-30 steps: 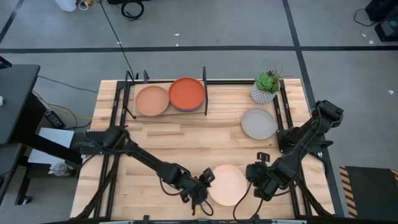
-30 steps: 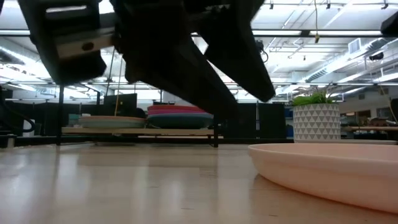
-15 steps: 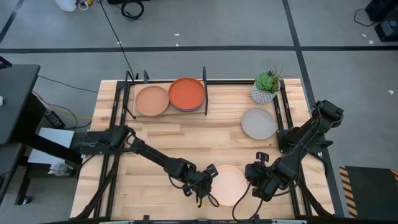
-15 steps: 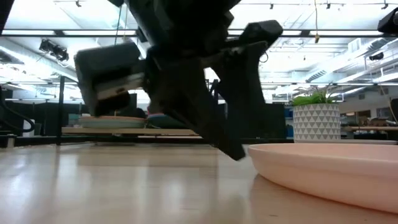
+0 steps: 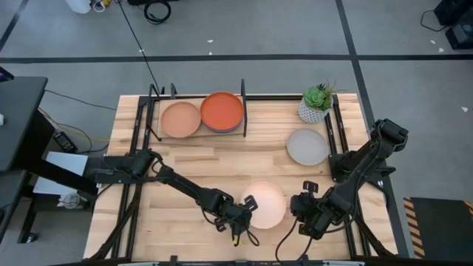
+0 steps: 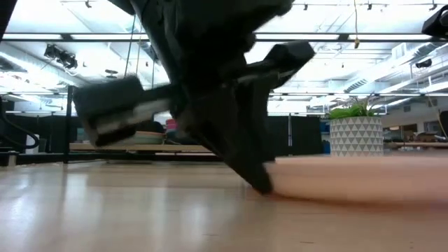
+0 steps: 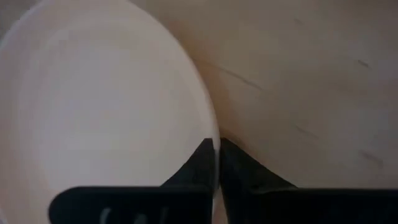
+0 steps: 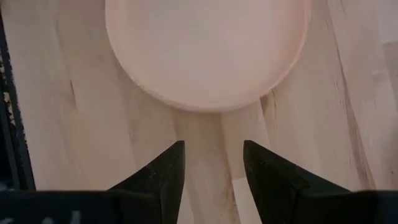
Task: Place and stack plates onto a shelf
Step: Stack the peach plate on top of the brown plate on the shelf
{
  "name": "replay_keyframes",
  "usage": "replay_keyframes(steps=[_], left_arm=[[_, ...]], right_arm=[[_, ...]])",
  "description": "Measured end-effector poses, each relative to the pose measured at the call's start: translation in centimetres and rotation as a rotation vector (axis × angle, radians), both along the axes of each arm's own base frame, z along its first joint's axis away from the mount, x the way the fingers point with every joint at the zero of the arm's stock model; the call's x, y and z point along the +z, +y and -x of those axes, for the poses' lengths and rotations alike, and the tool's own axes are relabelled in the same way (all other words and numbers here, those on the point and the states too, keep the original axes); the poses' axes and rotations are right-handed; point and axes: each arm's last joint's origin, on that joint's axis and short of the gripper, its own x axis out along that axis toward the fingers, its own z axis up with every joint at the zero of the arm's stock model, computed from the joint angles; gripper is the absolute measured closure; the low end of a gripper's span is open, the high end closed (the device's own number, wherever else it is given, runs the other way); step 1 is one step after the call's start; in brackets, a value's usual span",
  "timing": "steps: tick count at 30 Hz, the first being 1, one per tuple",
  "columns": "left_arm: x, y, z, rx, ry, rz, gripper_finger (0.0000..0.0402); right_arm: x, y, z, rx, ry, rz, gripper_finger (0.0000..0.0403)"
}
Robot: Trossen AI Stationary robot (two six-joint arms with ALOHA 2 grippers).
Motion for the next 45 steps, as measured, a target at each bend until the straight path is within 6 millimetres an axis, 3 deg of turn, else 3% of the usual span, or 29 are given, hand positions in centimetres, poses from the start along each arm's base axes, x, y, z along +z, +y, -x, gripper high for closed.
replay_keyframes(steps=[7, 12, 16, 20, 28, 35, 45], left_arm=[[4.7, -1.2, 3.3, 0.140, 0.084, 0.092, 0.0386], [8.3, 0.2, 7.3, 0.437, 0.270, 0.114, 0.0386], [9.4, 2.6, 10.4, 0.648, 0.292, 0.026, 0.0386], [8.9, 6.0, 13.2, 0.776, 0.273, 0.000, 0.0386], [9.3, 13.2, 17.5, 0.987, 0.175, 0.082, 0.0386], [11.7, 17.9, 19.4, 1.122, 0.116, 0.164, 0.0386], [11.7, 24.2, 19.4, 1.326, 0.059, 0.110, 0.0386]], right_arm=[[0.1, 0.2, 0.1, 0.001, -0.052, 0.035, 0.0234], [0.1, 0.3, 0.0, 0.002, -0.080, 0.038, 0.0234], [0.2, 0.6, -0.2, 0.021, -0.115, 0.037, 0.0234], [0.3, 0.7, -0.4, 0.039, -0.145, 0.043, 0.0234], [0.4, 0.8, -0.5, 0.042, -0.155, 0.036, 0.0234], [0.4, 0.9, -0.5, 0.042, -0.161, 0.030, 0.0234], [0.4, 0.9, -0.7, 0.046, -0.183, 0.039, 0.0234]])
